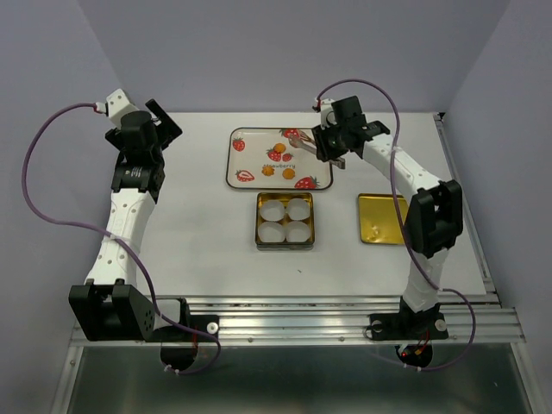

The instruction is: Pack the cookies

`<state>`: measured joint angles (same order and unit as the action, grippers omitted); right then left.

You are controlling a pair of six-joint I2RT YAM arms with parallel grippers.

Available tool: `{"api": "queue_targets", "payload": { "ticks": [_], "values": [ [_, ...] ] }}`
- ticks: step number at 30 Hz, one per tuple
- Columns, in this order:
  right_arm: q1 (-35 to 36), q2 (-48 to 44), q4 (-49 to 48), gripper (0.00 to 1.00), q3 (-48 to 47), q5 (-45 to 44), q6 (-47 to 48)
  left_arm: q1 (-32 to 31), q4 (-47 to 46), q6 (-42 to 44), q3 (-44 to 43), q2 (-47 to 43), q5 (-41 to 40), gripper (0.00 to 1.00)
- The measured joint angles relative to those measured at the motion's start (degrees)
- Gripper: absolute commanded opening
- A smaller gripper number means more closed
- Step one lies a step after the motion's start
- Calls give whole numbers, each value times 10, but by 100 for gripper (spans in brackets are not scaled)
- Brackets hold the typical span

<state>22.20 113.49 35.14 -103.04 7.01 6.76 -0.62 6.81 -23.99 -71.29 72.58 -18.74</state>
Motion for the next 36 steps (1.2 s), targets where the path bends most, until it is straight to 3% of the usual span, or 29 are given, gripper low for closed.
{"api": "queue_targets", "payload": {
  "ticks": [9,18,27,36],
  "values": [
    [8,-105,-28,31,113,5,-20,-2,-25,-5,12,0,57,99],
    [90,-260,-20,32,231,-9,-65,-57,-27,-10,25,12,68,99],
    [156,-338,33,32,261,-47,-112,-118,-27,-9,25,16,67,99],
    [180,-348,96,32,315,-74,-133,-150,-23,-10,25,17,62,99]
  ]
}}
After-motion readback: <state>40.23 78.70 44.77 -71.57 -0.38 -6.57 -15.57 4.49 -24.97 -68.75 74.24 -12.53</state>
